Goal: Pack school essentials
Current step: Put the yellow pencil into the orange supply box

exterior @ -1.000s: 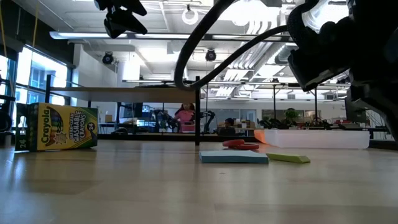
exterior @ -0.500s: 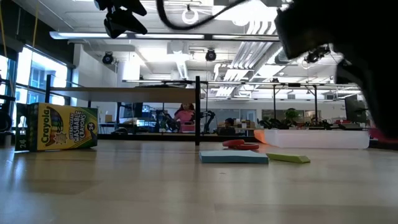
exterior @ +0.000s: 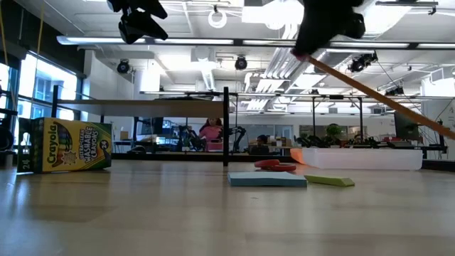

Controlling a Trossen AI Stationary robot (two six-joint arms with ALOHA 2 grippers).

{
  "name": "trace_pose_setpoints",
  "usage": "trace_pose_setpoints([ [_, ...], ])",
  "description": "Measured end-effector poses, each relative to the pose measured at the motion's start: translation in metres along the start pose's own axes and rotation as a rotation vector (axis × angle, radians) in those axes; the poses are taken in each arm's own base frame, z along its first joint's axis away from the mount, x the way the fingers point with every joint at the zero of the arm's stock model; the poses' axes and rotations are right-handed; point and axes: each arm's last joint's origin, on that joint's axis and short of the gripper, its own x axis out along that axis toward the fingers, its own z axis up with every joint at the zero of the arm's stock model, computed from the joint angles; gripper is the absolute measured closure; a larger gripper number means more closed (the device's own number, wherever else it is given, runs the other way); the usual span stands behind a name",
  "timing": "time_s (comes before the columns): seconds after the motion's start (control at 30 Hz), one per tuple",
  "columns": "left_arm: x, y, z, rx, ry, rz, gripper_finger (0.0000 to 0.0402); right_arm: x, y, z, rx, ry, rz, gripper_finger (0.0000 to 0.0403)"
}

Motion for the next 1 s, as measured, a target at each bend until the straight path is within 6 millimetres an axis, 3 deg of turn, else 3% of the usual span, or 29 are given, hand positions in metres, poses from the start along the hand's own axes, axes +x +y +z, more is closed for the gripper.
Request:
trace_pose_setpoints([
  [0.33,0.000,0.000,0.000,-0.008,0.002,0.001,0.0188,-0.055,-0.078,0.052,-0.094,-0.291,-0.227,0.0395],
  [0.6,0.000,0.001,0.000,-0.049,-0.009,0.026,0.0188,-0.088,-0.140,0.077,-0.221,-0.385,-0.445,0.0395],
  [0.73,0.000,0.001,0.000,-0.049,-0.010,0.029,0.0188,-0.083,-0.166,0.085,-0.247,-0.329,-0.497,0.0395],
  [1.0,0.000,0.002,0.001,-0.047,-0.024,0.068,0.0188,-0.035,-0.212,0.073,-0.212,-0.083,-0.313,0.0395],
])
